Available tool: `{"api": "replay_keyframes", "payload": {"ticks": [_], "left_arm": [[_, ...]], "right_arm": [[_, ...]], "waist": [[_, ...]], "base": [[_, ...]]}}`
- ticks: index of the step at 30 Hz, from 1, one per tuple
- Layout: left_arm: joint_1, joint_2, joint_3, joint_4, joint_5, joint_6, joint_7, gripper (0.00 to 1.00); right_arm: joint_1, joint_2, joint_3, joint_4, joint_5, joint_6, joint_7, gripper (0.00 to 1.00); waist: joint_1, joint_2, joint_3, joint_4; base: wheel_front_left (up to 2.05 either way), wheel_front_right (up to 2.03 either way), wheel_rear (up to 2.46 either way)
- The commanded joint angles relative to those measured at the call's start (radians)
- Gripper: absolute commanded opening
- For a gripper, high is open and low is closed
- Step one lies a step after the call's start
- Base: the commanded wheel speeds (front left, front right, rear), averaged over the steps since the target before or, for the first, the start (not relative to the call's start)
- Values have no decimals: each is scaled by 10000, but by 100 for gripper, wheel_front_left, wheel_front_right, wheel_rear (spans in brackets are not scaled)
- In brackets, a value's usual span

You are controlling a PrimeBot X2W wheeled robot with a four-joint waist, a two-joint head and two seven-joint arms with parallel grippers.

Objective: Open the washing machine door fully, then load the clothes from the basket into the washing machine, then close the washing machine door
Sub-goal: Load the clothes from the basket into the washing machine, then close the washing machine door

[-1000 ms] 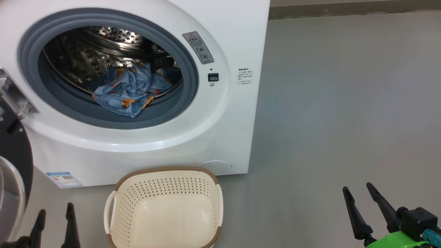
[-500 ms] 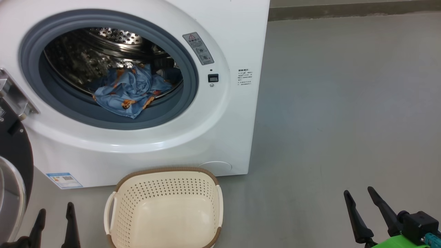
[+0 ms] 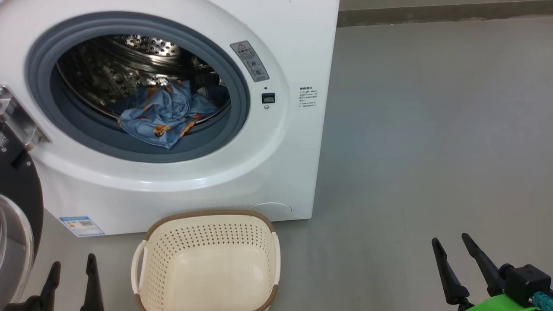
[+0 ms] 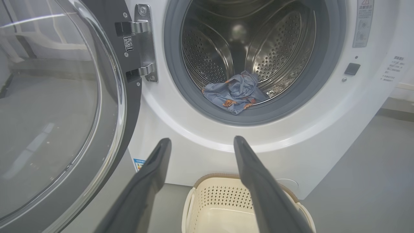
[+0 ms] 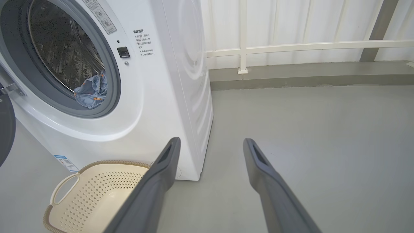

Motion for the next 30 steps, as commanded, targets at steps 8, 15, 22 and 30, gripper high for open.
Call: {"api": "replay_keyframes", "payload": {"ticks": [8,15,22,30], "left_arm": [[-198,107,344,-179,73,-13,-65,100],[-116,139,273,-287,1,-13,-65,100],[-126,128,244,-365,20,-13,-65,100],[-153,116,152,-403,-128,-13,-65,100]], "right_arm": [[-35,-231,198,-272,39,16,-49,100],[-9,-270,199,-291,64,16,-49,100],[-16,-271,187,-307,59,16,-49,100],[-7,-254,222,-325,17,16,-49,100]], "waist": [[0,-1,-59,3],[0,-1,-74,54],[0,-1,-56,126],[0,-1,-54,394]], "base": [[-100,100,0],[-120,120,0],[-31,31,0],[0,0,0]]}}
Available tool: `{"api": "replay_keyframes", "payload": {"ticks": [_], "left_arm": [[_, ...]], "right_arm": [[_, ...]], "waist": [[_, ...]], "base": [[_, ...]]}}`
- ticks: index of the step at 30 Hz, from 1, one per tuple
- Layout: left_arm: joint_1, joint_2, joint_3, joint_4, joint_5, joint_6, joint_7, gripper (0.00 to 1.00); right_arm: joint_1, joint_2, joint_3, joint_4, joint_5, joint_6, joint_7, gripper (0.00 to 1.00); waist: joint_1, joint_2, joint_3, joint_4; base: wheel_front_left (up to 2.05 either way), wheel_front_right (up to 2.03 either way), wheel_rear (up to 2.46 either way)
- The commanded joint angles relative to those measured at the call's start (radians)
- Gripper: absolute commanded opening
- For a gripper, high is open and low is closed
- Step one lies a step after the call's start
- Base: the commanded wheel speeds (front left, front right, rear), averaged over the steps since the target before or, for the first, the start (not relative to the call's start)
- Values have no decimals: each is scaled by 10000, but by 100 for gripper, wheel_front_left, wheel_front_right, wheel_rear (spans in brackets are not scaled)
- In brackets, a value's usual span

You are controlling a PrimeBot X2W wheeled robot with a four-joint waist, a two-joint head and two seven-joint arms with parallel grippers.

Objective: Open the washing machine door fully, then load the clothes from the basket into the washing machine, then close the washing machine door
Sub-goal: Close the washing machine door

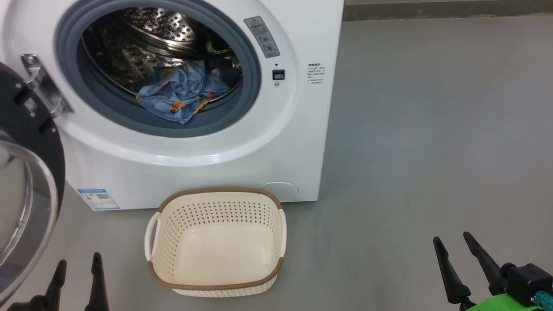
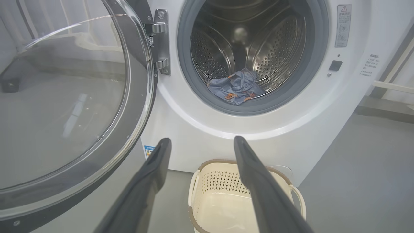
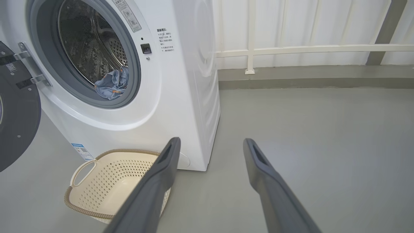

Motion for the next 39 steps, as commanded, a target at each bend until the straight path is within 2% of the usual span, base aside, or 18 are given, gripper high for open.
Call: {"api": "replay_keyframes", "payload": {"ticks": [1,7,32,39], "left_arm": [[-206,148,303,-273,-114,-13,-65,100],[-223,31,380,-365,-233,-13,-65,100],[-47,-523,685,-518,-172,-13,-65,100],[44,-568,817,-517,-162,-13,-65,100]], "right_arm": [[-22,-171,225,-271,18,16,-49,100],[-159,-235,429,-299,20,16,-49,100],[-958,-500,1560,8,140,16,-49,100],[-985,-489,1738,66,188,16,-49,100]], "waist": [[0,0,3,128],[0,0,94,713],[0,0,110,4033],[0,0,-1,4610]], "base": [[0,0,0],[0,0,0],[0,0,0],[0,0,0]]}}
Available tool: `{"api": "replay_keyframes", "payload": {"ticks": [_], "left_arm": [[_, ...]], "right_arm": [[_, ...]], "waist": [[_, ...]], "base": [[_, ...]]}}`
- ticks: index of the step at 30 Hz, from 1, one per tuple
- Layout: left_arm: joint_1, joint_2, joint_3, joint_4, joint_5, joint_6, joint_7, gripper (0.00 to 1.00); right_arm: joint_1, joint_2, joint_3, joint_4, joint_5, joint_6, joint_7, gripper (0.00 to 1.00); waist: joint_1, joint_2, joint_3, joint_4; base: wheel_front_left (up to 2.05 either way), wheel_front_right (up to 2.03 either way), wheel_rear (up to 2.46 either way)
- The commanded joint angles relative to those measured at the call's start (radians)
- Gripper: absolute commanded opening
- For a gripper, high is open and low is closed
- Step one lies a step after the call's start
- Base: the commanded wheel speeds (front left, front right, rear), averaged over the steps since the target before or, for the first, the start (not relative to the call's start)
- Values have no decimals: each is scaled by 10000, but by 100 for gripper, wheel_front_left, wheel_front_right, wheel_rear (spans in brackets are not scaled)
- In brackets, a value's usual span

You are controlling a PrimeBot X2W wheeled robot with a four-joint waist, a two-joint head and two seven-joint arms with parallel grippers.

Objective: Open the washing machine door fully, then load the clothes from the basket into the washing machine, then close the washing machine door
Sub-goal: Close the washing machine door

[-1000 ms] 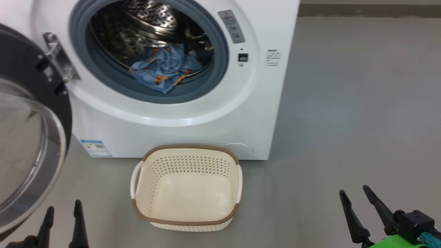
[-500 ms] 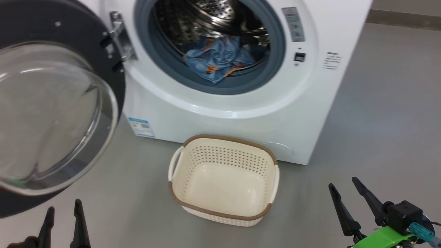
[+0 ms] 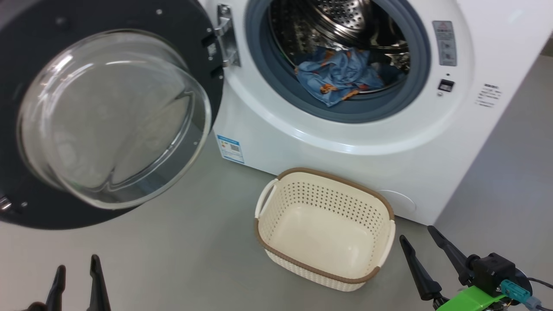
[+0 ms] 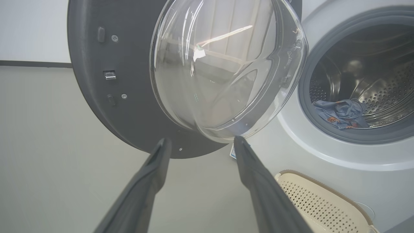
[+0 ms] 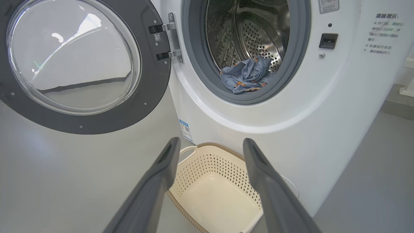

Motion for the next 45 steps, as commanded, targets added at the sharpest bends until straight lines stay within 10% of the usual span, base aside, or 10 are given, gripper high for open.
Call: {"api": "replay_keyframes", "payload": {"ticks": [1,23,30,40,45], "left_arm": [[15,123,366,-276,73,-13,-65,100],[145,104,416,-440,-172,-13,-65,100],[-203,103,661,-744,-238,-13,-65,0],[-1282,1065,1600,-1812,-1252,-13,-65,0],[-2424,2582,1945,-1674,-2182,-13,-65,0]], "right_arm": [[-299,-136,241,-180,164,16,-49,100],[-326,-91,444,-123,206,16,-49,100],[-391,-127,376,-180,181,16,-49,100],[-471,-156,237,-254,119,16,-49,100],[-581,-210,187,-300,81,16,-49,100]], "waist": [[0,0,-111,418],[0,0,-79,923],[0,0,145,818],[0,0,531,665],[0,0,790,611]], "base": [[0,0,0],[0,0,0],[0,0,0],[0,0,0],[0,0,0]]}}
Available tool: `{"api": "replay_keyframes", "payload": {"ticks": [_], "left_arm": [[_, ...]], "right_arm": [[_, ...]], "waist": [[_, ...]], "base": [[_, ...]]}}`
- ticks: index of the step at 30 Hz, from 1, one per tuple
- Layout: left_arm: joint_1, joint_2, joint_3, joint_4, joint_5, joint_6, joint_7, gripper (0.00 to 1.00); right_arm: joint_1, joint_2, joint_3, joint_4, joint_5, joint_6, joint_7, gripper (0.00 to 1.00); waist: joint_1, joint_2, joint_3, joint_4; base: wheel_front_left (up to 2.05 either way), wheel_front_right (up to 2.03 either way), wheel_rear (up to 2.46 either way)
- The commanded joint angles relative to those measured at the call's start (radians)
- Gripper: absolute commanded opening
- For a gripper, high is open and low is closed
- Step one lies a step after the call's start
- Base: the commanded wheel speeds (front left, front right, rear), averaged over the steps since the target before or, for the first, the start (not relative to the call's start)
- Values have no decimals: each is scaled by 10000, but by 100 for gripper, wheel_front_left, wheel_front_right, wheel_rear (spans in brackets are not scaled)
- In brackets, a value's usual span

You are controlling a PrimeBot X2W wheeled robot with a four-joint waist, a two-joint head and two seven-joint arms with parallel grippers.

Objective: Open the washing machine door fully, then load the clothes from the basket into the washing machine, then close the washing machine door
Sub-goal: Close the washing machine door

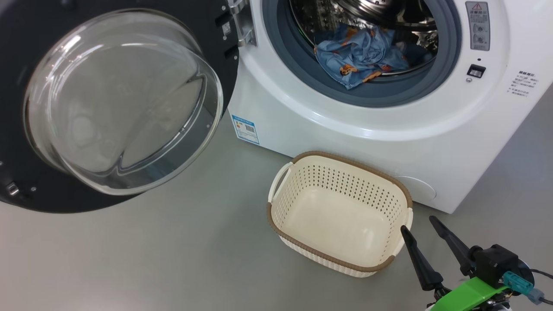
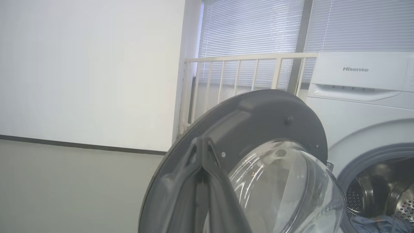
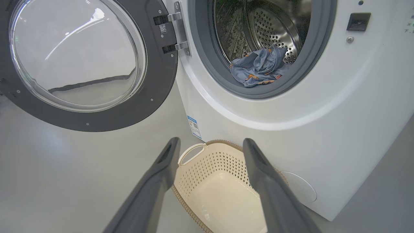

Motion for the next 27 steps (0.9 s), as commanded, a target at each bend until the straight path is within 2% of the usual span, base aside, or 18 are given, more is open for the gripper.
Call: {"api": "replay_keyframes", "payload": {"ticks": [1,7,11,16,19,22,27], "left_arm": [[-600,670,450,-77,-251,-13,-61,0],[-2124,2255,601,1438,-2284,-13,-61,0],[-3174,3106,535,2730,-3742,-13,-1,0],[-4405,4071,245,4493,-5271,-13,567,0],[-4978,4466,-3,5351,-6157,-13,1332,0],[-5503,4752,-233,6191,-7148,-13,2599,0],[-6111,5200,-636,7227,-7817,-13,3983,0]], "right_arm": [[-345,-160,160,-256,44,16,-49,100],[-529,-216,203,-268,44,16,-49,100],[-640,-315,227,-271,30,16,-49,100],[-806,-459,332,-288,9,16,-49,100],[-922,-520,404,-288,-6,16,-49,100],[-1020,-563,469,-289,-35,16,-49,100],[-1128,-674,551,-271,-31,16,-49,100]], "waist": [[0,0,101,-46],[0,0,358,-184],[0,0,575,-276],[0,0,846,-427],[0,0,1014,-514],[0,0,1196,-562],[0,0,1413,-588]], "base": [[0,0,0],[0,0,0],[0,0,0],[0,0,0],[0,0,0],[0,0,0],[0,0,0]]}}
